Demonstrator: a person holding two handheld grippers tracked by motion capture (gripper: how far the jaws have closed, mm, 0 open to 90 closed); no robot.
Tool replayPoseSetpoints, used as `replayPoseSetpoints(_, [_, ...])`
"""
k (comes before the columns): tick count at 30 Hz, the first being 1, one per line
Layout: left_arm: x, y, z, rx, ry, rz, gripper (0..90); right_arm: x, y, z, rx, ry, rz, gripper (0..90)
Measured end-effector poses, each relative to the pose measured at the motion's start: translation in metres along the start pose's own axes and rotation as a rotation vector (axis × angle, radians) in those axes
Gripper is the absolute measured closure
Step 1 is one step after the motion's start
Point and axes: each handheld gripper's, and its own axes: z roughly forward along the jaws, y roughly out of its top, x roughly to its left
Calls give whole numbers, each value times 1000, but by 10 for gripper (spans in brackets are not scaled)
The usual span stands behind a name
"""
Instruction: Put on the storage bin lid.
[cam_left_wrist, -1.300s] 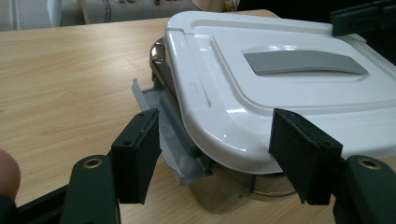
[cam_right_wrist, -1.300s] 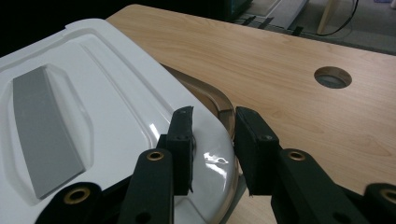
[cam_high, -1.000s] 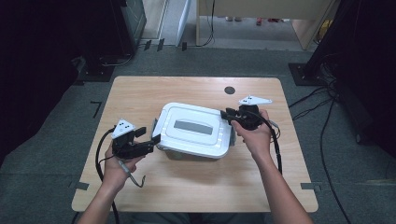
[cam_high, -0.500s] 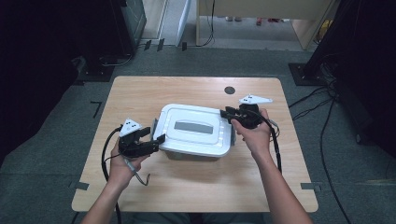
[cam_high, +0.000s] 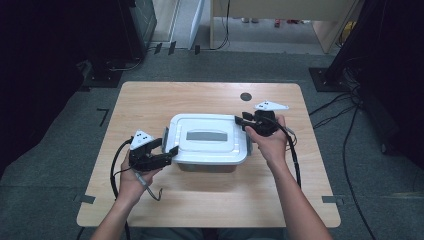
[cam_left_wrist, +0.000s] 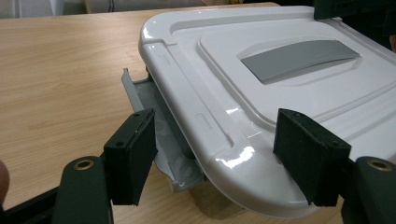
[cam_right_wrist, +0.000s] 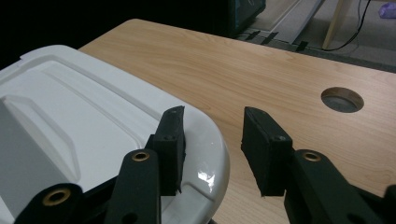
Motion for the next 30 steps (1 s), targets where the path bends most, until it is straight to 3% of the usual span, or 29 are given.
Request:
replayPoseSetpoints(4, [1, -1, -1, -5, 24, -3, 212, 0, -1, 0, -2, -21, 0, 441])
replayPoseSetpoints(7, [5, -2, -5, -37, 32, -27, 139, 2, 0, -3, -3, 15, 0, 349])
replayPoseSetpoints(10, [8, -1, -11, -63, 46, -42, 100, 6, 3, -11, -29, 20, -18, 284])
replayPoseSetpoints(19, [22, -5, -30, -92, 82, -58, 2, 7, 7, -37, -49, 13, -20, 221])
replayPoseSetpoints(30, [43, -23, -46, -93, 137, -75, 0, -7, -10, -71, -71, -5, 2, 187])
